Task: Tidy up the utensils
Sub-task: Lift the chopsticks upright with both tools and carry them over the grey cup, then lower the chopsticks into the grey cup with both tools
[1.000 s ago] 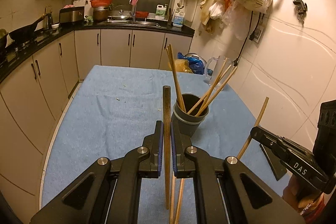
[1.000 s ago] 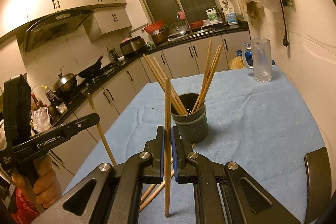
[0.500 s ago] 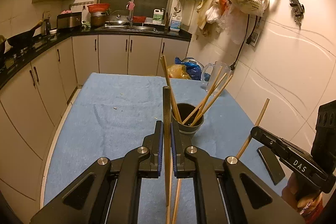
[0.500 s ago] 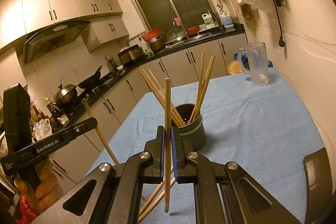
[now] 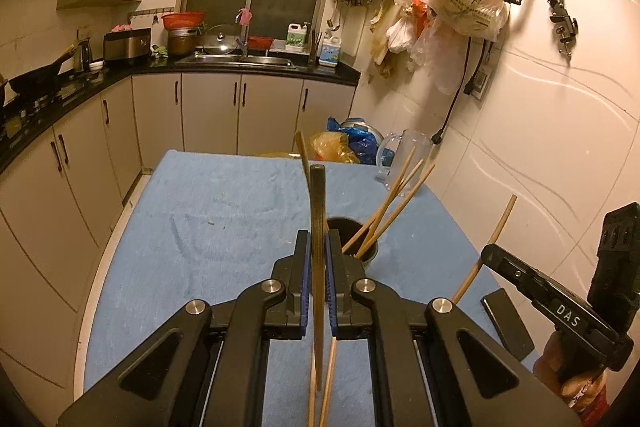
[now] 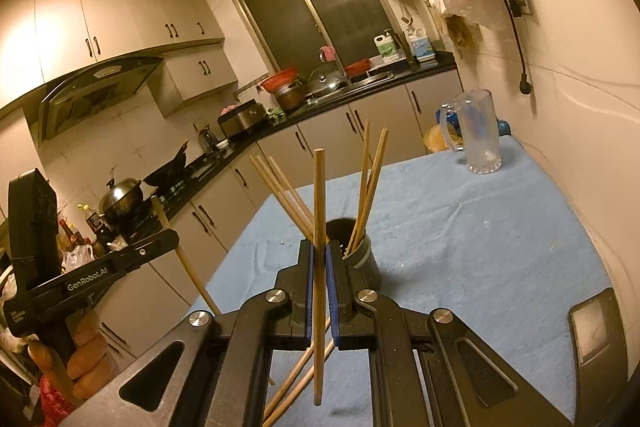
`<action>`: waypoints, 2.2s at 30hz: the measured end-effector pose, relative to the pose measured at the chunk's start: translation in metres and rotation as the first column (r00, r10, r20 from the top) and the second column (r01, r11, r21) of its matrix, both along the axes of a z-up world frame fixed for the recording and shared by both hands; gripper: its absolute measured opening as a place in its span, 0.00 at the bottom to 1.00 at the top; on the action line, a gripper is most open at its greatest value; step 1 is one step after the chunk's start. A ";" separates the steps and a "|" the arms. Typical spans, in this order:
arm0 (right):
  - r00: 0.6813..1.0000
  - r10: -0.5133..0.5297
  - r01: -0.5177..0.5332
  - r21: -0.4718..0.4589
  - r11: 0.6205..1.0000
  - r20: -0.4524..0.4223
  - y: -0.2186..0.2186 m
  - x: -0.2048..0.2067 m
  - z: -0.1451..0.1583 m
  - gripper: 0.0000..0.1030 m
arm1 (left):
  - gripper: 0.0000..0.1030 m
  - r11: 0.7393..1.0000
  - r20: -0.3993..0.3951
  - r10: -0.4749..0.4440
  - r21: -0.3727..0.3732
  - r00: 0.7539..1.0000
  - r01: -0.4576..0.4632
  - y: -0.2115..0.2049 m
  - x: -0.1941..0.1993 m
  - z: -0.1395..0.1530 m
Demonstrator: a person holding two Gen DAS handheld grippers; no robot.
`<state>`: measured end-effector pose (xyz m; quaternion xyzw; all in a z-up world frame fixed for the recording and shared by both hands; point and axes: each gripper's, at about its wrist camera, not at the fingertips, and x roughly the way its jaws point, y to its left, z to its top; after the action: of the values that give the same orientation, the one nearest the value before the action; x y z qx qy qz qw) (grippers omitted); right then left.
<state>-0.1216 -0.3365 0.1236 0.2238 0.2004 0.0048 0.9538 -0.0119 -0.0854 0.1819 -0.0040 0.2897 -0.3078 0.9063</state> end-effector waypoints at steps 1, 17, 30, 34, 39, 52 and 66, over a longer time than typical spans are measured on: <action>1.000 -0.003 0.003 0.003 1.000 0.004 -0.002 0.001 0.002 0.06 | 0.06 1.000 0.006 0.001 -0.002 1.000 -0.001 -0.001 0.001 0.003; 0.989 -0.089 0.089 0.006 0.996 0.118 -0.023 0.031 0.058 0.06 | 0.06 0.995 0.075 0.030 -0.102 0.997 -0.023 -0.022 0.045 0.070; 0.975 -0.166 0.168 -0.004 0.986 0.151 -0.034 0.076 0.073 0.06 | 0.06 0.987 0.077 0.059 -0.151 0.995 -0.047 -0.058 0.083 0.078; 0.977 -0.167 0.171 -0.018 0.985 0.129 -0.035 0.089 0.062 0.06 | 0.06 0.989 0.063 0.058 -0.141 0.996 -0.049 -0.063 0.092 0.060; 0.983 -0.161 0.164 -0.029 0.986 0.092 -0.035 0.099 0.044 0.06 | 0.06 0.989 0.021 0.058 -0.139 0.998 -0.054 -0.065 0.105 0.038; 0.991 -0.129 0.130 -0.042 0.991 0.028 -0.027 0.104 0.012 0.06 | 0.06 0.996 -0.027 0.033 -0.082 0.999 -0.035 -0.062 0.103 -0.012; 0.992 -0.118 0.115 -0.050 0.992 -0.042 -0.023 0.115 -0.015 0.07 | 0.07 0.999 -0.062 0.021 -0.047 0.998 -0.024 -0.065 0.107 -0.037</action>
<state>-0.0068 -0.3595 0.1082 0.2124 0.2084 -0.0607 0.9528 0.0947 -0.1508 0.1447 -0.0382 0.3099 -0.3041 0.9000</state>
